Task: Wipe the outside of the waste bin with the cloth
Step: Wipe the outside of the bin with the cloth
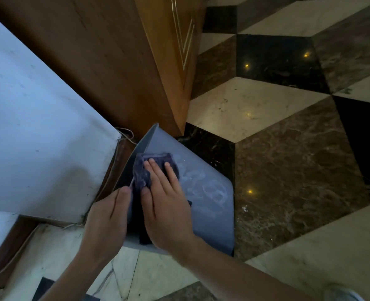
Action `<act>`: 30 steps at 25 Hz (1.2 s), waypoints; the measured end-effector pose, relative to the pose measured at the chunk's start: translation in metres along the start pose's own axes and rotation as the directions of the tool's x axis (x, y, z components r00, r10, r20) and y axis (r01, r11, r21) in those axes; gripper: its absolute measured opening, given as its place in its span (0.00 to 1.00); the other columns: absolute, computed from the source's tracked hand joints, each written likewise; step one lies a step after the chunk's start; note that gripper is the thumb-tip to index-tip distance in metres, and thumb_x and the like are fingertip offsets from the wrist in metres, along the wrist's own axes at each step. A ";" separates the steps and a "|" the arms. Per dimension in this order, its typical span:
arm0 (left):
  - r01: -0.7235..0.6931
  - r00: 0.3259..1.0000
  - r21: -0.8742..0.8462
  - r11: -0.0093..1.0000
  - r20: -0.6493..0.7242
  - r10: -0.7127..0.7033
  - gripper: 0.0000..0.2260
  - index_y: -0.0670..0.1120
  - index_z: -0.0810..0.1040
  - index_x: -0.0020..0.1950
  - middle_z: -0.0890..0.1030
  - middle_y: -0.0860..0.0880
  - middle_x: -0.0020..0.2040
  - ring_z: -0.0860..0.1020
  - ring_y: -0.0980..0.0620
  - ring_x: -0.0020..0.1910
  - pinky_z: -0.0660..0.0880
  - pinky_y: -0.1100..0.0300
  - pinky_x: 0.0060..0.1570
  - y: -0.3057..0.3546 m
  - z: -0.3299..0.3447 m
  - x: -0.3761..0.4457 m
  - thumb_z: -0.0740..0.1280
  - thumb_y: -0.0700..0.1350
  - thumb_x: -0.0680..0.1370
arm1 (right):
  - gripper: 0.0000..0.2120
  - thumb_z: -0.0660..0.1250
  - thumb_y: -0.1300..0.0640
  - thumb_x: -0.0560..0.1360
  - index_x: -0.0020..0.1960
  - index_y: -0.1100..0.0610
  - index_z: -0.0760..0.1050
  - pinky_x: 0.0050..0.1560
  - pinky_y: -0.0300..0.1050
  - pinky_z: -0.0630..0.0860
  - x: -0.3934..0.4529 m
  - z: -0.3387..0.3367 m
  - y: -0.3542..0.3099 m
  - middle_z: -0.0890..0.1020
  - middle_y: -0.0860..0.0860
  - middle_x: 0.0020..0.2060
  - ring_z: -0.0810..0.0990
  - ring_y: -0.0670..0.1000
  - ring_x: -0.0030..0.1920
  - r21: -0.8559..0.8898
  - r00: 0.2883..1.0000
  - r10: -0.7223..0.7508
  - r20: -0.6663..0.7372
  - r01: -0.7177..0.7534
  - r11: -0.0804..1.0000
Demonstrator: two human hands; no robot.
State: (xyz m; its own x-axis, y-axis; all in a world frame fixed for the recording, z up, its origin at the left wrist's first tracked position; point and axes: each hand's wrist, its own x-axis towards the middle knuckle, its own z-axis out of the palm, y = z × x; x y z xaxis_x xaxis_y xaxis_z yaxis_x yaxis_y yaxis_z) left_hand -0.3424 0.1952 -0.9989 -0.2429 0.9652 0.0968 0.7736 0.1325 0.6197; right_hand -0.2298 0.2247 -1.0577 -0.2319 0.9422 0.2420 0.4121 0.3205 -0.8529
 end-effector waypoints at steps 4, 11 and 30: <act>0.004 0.998 0.084 0.996 -0.055 0.001 0.21 0.41 0.70 0.31 0.73 0.43 0.26 0.69 0.54 0.25 0.68 0.59 0.27 0.005 0.000 -0.005 0.57 0.48 0.82 | 0.24 0.48 0.47 0.84 0.78 0.51 0.61 0.78 0.45 0.47 0.036 -0.002 0.017 0.63 0.47 0.79 0.52 0.50 0.80 0.029 0.995 0.064 0.073 -0.066 0.997; -0.023 0.991 0.158 0.987 -0.123 0.043 0.21 0.51 0.58 0.29 0.60 0.54 0.23 0.68 0.59 0.25 0.61 0.70 0.23 0.015 0.001 -0.007 0.55 0.45 0.82 | 0.21 0.55 0.49 0.84 0.74 0.53 0.69 0.75 0.47 0.59 0.086 -0.005 0.069 0.71 0.49 0.74 0.63 0.52 0.76 0.071 0.984 0.171 0.048 -0.174 0.982; 0.135 0.965 0.260 0.956 -0.253 -0.067 0.25 0.46 0.61 0.25 0.65 0.48 0.22 0.66 0.50 0.23 0.57 0.59 0.25 0.006 -0.001 0.012 0.53 0.43 0.83 | 0.21 0.60 0.47 0.82 0.72 0.53 0.72 0.75 0.38 0.54 -0.029 -0.016 0.031 0.76 0.47 0.70 0.68 0.48 0.73 0.036 0.958 -0.222 0.183 0.219 0.975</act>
State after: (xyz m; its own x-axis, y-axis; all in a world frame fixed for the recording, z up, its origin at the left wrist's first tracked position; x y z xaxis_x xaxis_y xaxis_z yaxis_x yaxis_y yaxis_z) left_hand -0.3410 0.2077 -0.9930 -0.4346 0.8656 0.2488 0.8590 0.3155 0.4031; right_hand -0.1963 0.2087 -1.0837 -0.4746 0.8133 0.3366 0.3197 0.5156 -0.7950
